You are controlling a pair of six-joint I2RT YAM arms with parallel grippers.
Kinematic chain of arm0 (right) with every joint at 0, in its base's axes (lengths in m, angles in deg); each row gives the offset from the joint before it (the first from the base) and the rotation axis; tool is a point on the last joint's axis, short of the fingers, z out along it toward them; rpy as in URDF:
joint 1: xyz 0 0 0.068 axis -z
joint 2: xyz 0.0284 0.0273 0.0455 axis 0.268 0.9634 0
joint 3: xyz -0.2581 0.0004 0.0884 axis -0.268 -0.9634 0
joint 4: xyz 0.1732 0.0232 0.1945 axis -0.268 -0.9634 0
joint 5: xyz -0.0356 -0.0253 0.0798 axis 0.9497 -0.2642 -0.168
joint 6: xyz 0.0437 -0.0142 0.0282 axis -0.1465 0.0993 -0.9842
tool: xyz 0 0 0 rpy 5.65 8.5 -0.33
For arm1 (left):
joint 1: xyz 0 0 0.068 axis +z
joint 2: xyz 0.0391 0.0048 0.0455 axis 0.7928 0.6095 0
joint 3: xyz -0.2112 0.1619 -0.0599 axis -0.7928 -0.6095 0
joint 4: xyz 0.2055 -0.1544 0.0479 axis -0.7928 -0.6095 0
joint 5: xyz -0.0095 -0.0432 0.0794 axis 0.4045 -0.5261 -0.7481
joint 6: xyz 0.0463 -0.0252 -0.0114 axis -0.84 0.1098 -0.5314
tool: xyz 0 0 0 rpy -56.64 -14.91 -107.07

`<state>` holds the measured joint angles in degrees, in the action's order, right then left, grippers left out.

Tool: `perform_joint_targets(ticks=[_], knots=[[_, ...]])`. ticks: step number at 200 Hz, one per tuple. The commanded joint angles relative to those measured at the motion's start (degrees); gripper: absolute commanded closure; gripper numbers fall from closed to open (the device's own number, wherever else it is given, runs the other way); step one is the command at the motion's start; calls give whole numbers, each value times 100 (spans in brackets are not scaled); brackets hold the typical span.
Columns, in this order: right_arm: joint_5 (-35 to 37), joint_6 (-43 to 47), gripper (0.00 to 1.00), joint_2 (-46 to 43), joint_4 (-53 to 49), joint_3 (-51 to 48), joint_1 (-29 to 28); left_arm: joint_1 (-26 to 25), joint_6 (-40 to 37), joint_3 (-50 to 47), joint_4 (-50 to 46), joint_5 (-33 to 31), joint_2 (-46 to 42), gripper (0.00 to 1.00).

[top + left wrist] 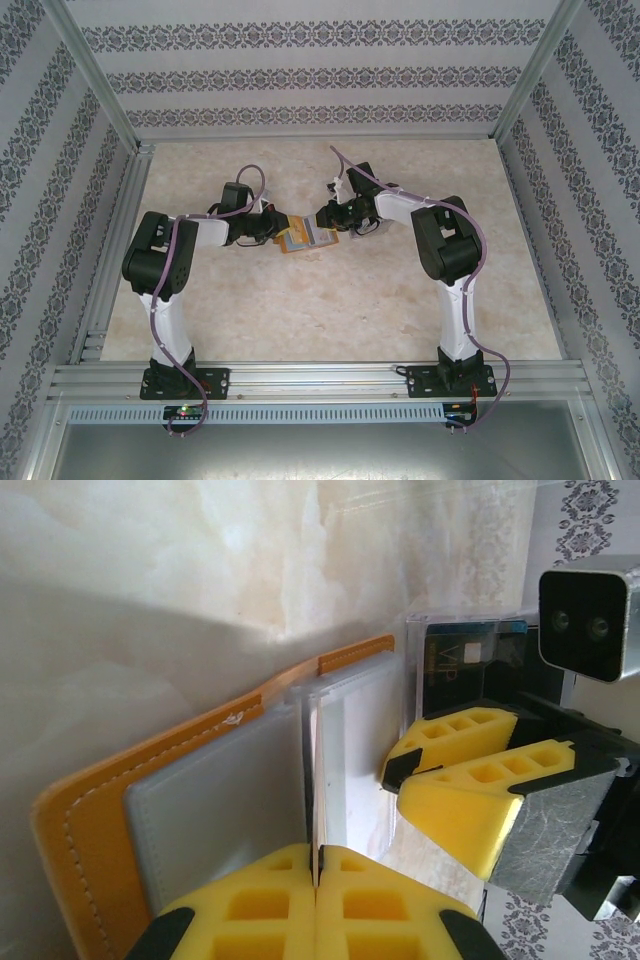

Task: Put the credit cards into the card holder
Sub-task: Insert the credit card into the card slot.

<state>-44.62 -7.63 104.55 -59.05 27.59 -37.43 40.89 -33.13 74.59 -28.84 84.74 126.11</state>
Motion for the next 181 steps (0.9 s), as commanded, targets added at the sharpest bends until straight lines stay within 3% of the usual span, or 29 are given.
perform_joint_targets(ticks=[1,181], knots=[[235,29,74,71,-240,-140,4,-36,55,133,303,93,126,100],[227,71,74,56,-353,-51,45,-253,12,150,150,343,422,100]])
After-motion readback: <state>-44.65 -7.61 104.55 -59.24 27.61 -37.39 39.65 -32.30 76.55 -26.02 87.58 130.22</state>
